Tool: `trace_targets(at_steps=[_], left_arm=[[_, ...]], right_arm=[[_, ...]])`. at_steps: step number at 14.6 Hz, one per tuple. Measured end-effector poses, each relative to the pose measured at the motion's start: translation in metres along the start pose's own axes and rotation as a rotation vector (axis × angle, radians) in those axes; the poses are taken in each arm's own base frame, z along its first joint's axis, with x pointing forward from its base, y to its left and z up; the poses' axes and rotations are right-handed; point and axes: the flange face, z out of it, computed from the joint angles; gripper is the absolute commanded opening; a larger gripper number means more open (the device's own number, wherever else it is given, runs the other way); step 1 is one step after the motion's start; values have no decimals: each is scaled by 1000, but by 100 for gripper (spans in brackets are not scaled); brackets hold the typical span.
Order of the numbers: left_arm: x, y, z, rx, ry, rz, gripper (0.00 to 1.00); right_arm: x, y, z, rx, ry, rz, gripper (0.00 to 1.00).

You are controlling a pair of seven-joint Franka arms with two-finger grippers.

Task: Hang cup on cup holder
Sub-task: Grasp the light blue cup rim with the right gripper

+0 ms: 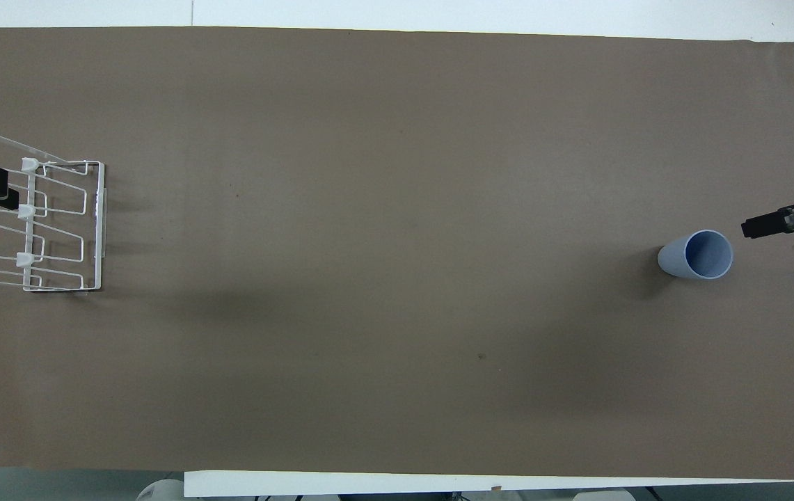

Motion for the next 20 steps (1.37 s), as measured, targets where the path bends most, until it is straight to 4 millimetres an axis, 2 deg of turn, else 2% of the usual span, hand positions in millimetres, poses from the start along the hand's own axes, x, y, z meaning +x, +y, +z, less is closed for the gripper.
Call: trace_targets(at_steps=[3,8,12,14,15,16,17,20], left_arm=[[0,0,0,0,0,-2,100],[0,0,0,0,0,-10,100],[0,0,0,0,0,-19,100],[0,0,0,0,0,-20,100],[0,0,0,0,0,-21,100],[0,0,0,0,0,-22,100],[0,-1,0,0,1,-23,100],[0,-2,0,0,-1,-39,100]], right_arm=[[1,1,37,15,-30,-1,94],[0,-5,58,23,-45,-9,86],[-5,-9,78,33,-60,-43,59],[-7,-10,82,37,-66,-56,33],[-7,-10,82,37,-67,-60,15],[-7,-11,83,38,-67,-61,5],[-7,-12,83,38,-68,-63,0],[-6,-14,82,39,-69,-67,0]])
